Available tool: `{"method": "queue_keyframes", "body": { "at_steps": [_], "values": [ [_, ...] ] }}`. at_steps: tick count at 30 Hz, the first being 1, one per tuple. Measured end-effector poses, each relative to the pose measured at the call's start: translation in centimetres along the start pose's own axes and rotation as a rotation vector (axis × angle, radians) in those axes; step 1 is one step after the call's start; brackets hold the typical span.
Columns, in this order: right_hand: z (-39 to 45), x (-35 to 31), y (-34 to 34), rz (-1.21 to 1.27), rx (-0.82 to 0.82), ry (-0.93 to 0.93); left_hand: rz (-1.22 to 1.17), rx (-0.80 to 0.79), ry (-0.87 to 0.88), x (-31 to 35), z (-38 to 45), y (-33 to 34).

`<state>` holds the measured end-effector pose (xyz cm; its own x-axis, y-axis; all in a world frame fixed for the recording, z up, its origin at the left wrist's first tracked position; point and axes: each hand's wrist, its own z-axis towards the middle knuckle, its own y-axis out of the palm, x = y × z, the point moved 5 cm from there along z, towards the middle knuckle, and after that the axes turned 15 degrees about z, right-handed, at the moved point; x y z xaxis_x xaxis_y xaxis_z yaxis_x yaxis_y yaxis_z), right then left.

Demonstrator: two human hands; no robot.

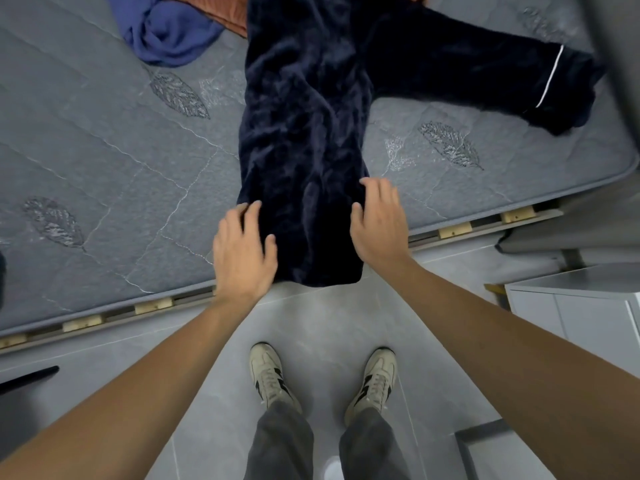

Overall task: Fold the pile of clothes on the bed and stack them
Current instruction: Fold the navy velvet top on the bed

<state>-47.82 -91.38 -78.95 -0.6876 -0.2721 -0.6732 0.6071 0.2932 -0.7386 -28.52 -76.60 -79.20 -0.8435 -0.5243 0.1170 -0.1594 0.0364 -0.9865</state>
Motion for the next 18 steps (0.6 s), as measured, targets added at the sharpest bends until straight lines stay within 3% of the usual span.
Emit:
{"method": "queue_keyframes", "body": {
  "at_steps": [3, 9, 18],
  "values": [
    [1.5, -0.4, -0.1, -0.025, -0.039, 0.005, -0.045, -0.002, 0.149, 3.6, 2.0, -1.3],
    [6.4, 1.6, -3.3, -0.057, -0.066, 0.024, -0.049, -0.033, 0.261, 9.9, 7.3, -3.7],
    [21.2, 15.4, -13.9, -0.176, -0.075, -0.075, 0.004, -0.049, 0.397, 27.3, 18.6, 0.8]
  ]
}}
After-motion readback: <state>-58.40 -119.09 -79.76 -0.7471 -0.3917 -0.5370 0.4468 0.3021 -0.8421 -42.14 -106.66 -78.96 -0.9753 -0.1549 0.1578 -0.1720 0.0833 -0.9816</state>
